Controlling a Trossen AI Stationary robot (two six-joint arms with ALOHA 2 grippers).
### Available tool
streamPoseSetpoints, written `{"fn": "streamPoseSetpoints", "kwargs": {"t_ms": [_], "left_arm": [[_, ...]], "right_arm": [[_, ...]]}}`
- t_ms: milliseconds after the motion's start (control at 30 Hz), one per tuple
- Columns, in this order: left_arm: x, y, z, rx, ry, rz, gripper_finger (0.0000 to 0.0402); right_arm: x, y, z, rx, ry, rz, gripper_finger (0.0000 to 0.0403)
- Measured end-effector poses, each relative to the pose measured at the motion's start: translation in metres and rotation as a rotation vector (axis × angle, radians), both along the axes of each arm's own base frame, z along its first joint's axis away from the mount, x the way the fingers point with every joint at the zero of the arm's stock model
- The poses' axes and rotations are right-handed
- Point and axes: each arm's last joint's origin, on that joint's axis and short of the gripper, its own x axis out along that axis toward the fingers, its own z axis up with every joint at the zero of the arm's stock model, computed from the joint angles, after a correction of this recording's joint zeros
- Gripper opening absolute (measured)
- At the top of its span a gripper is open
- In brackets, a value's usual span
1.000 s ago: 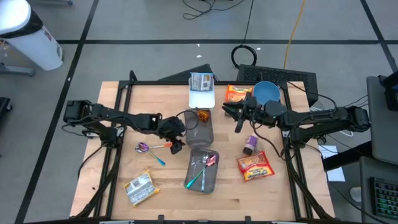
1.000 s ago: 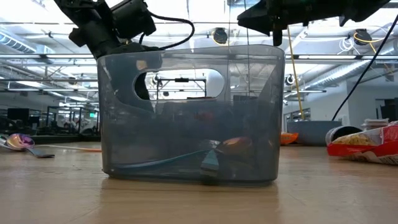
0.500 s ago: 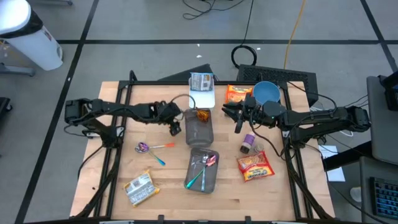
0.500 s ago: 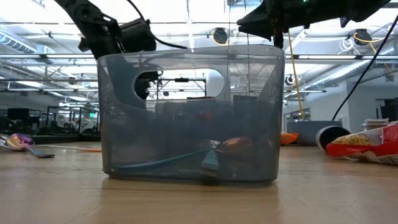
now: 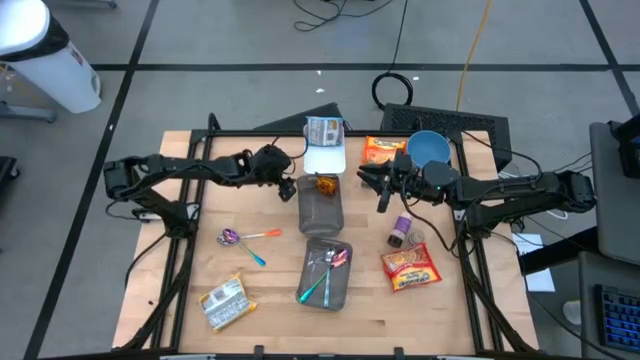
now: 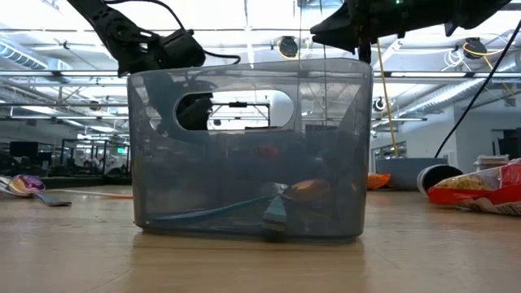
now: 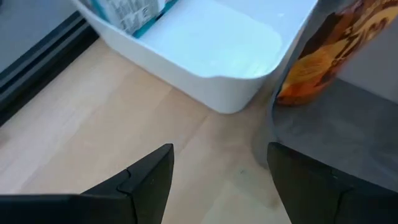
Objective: Pick & Place Food Item
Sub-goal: Put the black seasoning bottle into the top black bin
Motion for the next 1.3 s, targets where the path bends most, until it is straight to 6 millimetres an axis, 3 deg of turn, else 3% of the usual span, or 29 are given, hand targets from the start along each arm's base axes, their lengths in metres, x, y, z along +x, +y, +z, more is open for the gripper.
{"fn": "streamPoseSetpoints", "kwargs": {"t_ms": [667, 933, 1167, 1300], "left_arm": [[0.001, -0.002, 0.006, -0.042, -0.040, -0.017, 0.0269], [-0.007, -0.005, 0.062, -0.045, -0.053, -0.038, 0.0269], [-0.014, -0.015, 0.123, -0.126, -0.313, -0.138, 0.0269], [-0.024, -0.024, 0.148, -0.144, -0.451, -0.187, 0.0269]], "right_arm": [[-0.001, -0.004, 0.000, -0.004, 0.003, -0.019, 0.0081], [-0.002, -0.005, 0.002, 0.001, -0.011, -0.020, 0.0092], [-0.003, -0.009, 0.009, 0.093, -0.109, 0.003, 0.0124], [-0.002, -0.017, 0.031, 0.124, -0.181, 0.053, 0.0158]]}}
